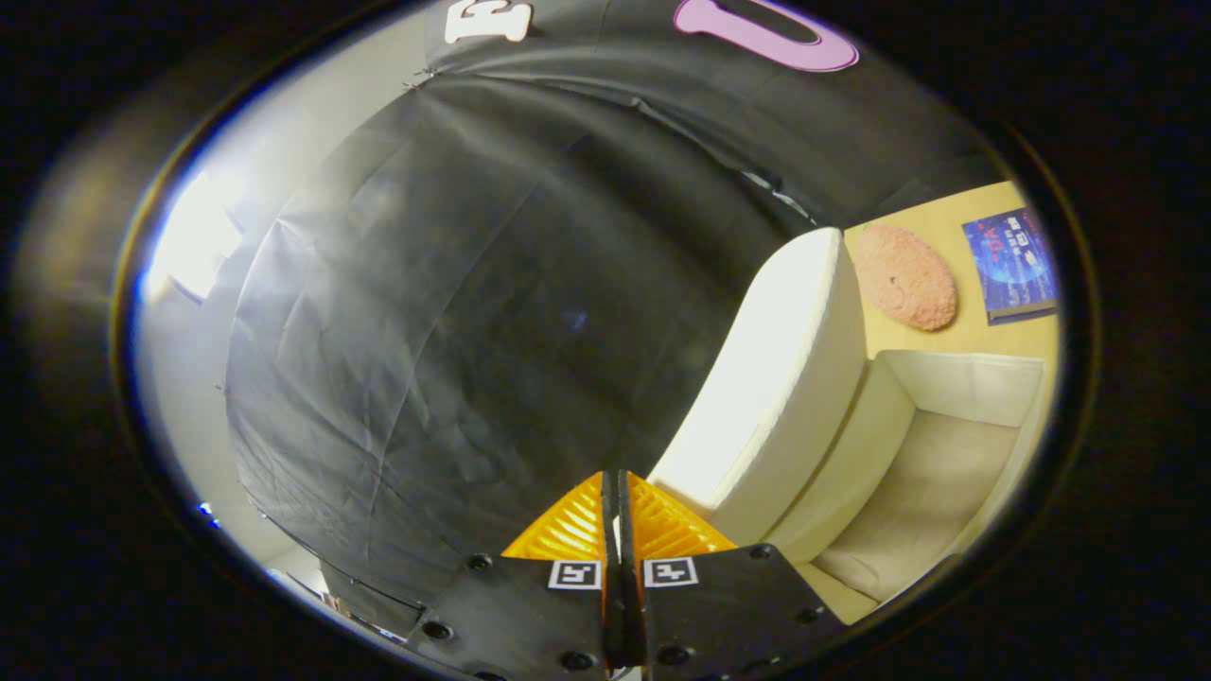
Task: Open the storage box then place both shoes into the box .Put the left shoe in first, then the right shoe, with the right side of both shoes facing outward in a uniform manner.
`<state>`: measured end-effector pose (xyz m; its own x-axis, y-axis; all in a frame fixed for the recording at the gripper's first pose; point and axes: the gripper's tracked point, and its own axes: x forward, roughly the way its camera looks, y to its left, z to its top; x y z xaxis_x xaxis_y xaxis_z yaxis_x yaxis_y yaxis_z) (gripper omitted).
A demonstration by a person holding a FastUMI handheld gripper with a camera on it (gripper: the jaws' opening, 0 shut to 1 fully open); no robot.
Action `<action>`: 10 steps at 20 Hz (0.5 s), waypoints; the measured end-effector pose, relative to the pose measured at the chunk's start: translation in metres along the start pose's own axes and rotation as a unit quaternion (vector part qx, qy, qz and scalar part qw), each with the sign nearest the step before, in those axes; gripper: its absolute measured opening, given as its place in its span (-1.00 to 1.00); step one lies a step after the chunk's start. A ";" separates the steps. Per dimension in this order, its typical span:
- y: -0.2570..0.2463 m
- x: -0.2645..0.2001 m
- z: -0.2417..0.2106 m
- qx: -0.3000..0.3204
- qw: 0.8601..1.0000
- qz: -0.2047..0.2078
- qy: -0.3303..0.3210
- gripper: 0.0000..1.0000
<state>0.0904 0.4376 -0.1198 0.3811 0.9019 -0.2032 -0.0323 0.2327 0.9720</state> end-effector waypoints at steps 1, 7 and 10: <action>0.004 0.016 0.002 0.007 1.000 0.008 -0.002 -0.96; 0.005 0.089 0.005 -0.020 0.999 -0.031 -0.003 -0.96; -0.001 0.091 0.010 -0.008 0.999 -0.042 -0.017 -0.96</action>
<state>0.1344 0.5161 -0.1384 0.4135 0.8662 -0.2805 -0.0137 0.3139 0.9494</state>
